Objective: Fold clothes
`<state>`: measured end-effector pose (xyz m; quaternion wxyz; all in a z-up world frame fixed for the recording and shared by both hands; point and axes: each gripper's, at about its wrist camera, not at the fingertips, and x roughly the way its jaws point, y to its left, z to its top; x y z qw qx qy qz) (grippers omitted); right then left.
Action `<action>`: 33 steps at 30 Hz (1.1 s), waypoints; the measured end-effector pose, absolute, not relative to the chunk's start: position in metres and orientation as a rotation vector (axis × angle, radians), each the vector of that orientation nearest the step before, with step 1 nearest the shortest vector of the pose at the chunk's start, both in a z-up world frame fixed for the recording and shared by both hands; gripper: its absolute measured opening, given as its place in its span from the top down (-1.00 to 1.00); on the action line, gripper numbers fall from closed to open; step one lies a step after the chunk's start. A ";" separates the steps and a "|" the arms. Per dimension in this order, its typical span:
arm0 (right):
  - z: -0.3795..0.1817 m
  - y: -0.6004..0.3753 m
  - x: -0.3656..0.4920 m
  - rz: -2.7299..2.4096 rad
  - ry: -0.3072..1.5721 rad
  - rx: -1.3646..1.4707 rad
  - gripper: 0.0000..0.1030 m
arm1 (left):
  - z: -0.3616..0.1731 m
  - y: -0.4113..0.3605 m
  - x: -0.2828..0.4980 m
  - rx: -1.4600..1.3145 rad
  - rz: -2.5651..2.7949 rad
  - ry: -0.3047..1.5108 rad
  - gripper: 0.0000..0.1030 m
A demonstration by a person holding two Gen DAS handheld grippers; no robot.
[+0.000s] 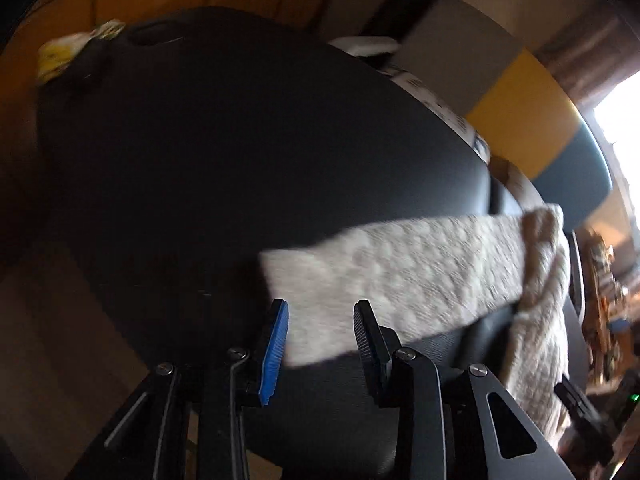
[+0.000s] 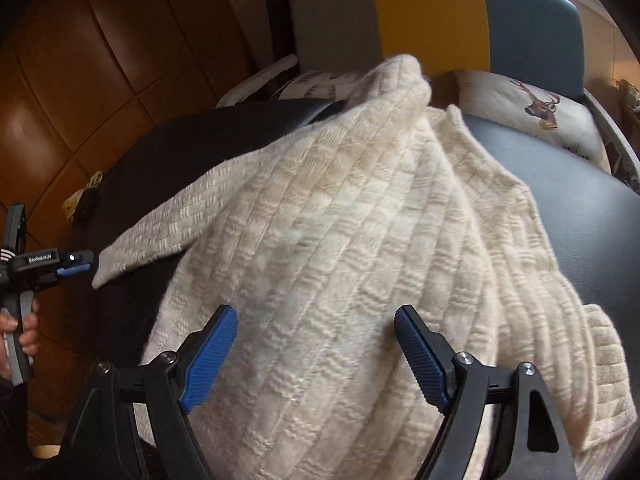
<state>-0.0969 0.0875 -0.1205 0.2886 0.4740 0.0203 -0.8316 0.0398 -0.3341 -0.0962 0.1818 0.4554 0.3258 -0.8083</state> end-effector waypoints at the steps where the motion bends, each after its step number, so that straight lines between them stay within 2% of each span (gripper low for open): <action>1: -0.128 0.083 -0.097 -2.223 0.063 1.283 -0.63 | -0.098 -0.353 0.047 1.259 -2.234 0.941 0.29; 7: -0.147 0.076 -0.091 -2.277 0.095 1.268 -0.77 | -0.116 -0.387 0.065 1.268 -2.207 1.118 0.25; 11: -0.152 0.061 -0.083 -2.275 0.231 1.263 -0.97 | -0.126 -0.375 0.044 1.340 -2.251 1.137 0.20; 14: -0.155 0.051 -0.080 -2.277 0.329 1.274 -1.00 | -0.126 -0.363 0.026 1.353 -2.282 1.053 -0.09; 15: -0.155 0.048 -0.080 -2.279 0.348 1.278 -1.00 | -0.125 -0.360 0.020 1.351 -2.291 1.018 -0.27; 16: -0.155 0.048 -0.081 -2.278 0.341 1.287 -1.00 | -0.124 -0.356 0.015 1.350 -2.300 0.977 -0.35; 17: -0.152 0.049 -0.083 -2.276 0.323 1.304 -1.00 | -0.124 -0.350 0.011 1.359 -2.309 0.910 -0.35; 18: -0.150 0.049 -0.085 -2.273 0.303 1.322 -0.99 | -0.123 -0.345 0.007 1.367 -2.316 0.842 -0.14; 19: -0.145 0.049 -0.087 -2.271 0.281 1.333 -0.90 | -0.123 -0.340 0.003 1.374 -2.322 0.775 0.57; 20: -0.136 0.049 -0.090 -2.280 0.267 1.314 -0.84 | -0.123 -0.335 0.000 1.378 -2.328 0.727 0.75; 22: -0.117 0.048 -0.095 -2.292 0.231 1.266 -0.63 | -0.124 -0.339 0.000 1.359 -2.340 0.776 0.78; 24: -0.097 0.037 -0.102 -2.285 0.208 1.198 -0.55 | -0.121 -0.347 0.004 1.310 -2.346 0.822 0.79; 28: -0.070 0.008 -0.128 -2.245 0.211 1.117 -0.50 | -0.104 -0.368 0.021 1.178 -2.388 0.943 0.79; 33: -0.079 -0.031 -0.171 -2.182 0.288 1.173 -0.47 | -0.085 -0.385 0.024 1.070 -2.422 0.904 0.79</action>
